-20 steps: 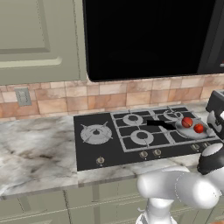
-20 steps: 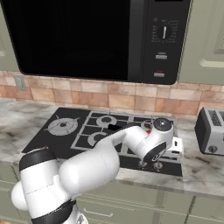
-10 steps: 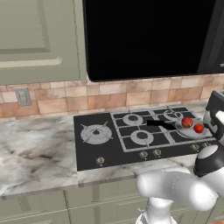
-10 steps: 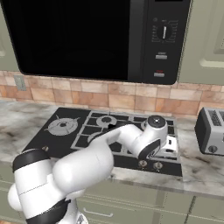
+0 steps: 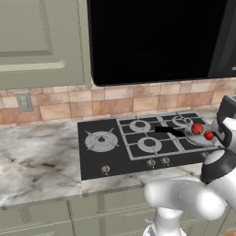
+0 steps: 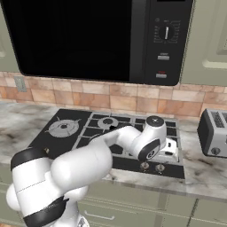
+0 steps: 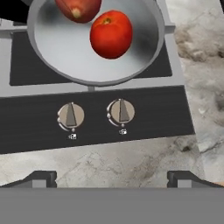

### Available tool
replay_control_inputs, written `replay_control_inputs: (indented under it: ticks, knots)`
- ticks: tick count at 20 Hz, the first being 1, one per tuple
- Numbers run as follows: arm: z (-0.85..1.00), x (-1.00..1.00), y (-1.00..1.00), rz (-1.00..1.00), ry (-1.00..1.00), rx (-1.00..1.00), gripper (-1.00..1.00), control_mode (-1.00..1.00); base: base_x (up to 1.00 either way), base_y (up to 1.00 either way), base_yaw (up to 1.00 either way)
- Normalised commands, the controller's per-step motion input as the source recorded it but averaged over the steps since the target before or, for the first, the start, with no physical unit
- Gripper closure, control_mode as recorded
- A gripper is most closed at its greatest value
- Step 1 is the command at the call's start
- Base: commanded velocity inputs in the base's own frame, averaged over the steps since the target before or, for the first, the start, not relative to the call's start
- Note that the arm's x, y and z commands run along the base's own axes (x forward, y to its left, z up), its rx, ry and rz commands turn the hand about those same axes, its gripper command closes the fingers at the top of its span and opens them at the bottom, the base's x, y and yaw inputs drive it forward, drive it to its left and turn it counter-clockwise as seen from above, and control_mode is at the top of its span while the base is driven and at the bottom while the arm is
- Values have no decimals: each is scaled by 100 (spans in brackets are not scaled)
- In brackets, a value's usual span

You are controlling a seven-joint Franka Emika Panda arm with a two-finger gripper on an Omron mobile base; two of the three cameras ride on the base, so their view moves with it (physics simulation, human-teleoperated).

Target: Place the pan on the front right burner on the stove. Then place the tomato and the onion in the pan and turn on the front right burner.

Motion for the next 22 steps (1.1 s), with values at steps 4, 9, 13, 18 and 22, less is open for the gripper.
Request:
replay_control_inputs:
  ticks: [4,9,13,18,22]
  knots:
    - [-3,-11,0,-12,1,1,-100,-100,0,0,0]
    - [0,-26,0,-11,0,4,-100,-100,0,0,0]
    - [0,-16,0,-6,0,2,-100,-100,0,0,0]
    - [0,0,1,-3,-2,0,-100,-100,0,0,0]
    - [0,0,2,-1,-9,0,-100,-100,0,0,0]
